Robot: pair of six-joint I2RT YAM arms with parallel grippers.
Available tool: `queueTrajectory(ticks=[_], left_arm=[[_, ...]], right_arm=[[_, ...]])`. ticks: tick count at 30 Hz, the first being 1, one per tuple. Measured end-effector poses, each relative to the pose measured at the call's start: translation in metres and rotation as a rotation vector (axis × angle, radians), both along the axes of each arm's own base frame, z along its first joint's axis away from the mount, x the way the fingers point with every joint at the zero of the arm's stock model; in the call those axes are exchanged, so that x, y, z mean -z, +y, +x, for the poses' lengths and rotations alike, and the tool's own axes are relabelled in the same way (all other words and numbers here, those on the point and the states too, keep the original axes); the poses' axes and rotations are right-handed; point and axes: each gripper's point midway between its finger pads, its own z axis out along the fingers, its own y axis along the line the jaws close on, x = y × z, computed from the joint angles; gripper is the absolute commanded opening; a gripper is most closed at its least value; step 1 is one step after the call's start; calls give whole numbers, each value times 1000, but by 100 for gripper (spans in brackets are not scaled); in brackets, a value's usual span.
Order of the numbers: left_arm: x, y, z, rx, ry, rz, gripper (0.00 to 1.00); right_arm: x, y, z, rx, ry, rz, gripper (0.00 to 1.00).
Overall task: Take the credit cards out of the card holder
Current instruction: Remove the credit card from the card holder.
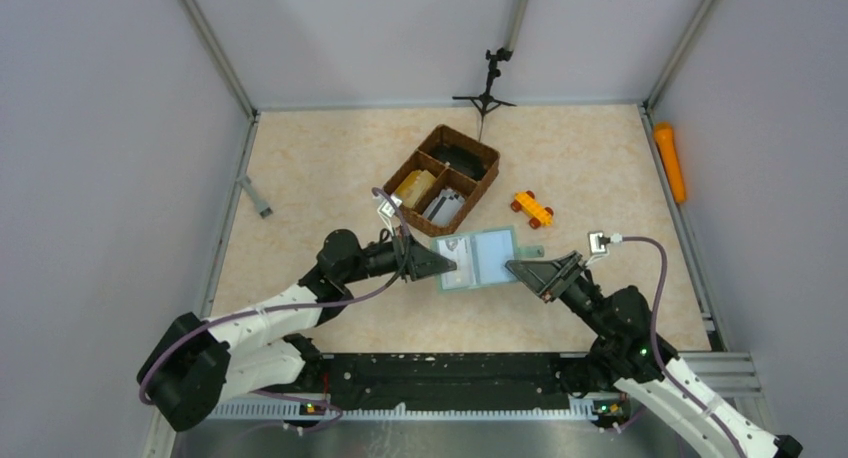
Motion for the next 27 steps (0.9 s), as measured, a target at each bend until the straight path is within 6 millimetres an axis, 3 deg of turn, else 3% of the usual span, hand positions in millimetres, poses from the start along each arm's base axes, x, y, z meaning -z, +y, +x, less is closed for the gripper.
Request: queueTrajectory(ticks=[5,10,17,22,27], left_arm=[[12,10,5,-78,-3,95,0],[35,17,14,-146,27,201,0],[54,16,14,-134,69,254,0],[40,9,9,-81,52,191,0],[24,5,3,-32,27,124,0]], right_arm=[[1,-14,10,99,-2,-225,52],[-20,-17,14,106,-86,-419,49],[-3,21,2,-131,-151,-539,36],[20,52,-2,-303,-110,-558,34],[31,63,-6,-366,-96,-537,32]])
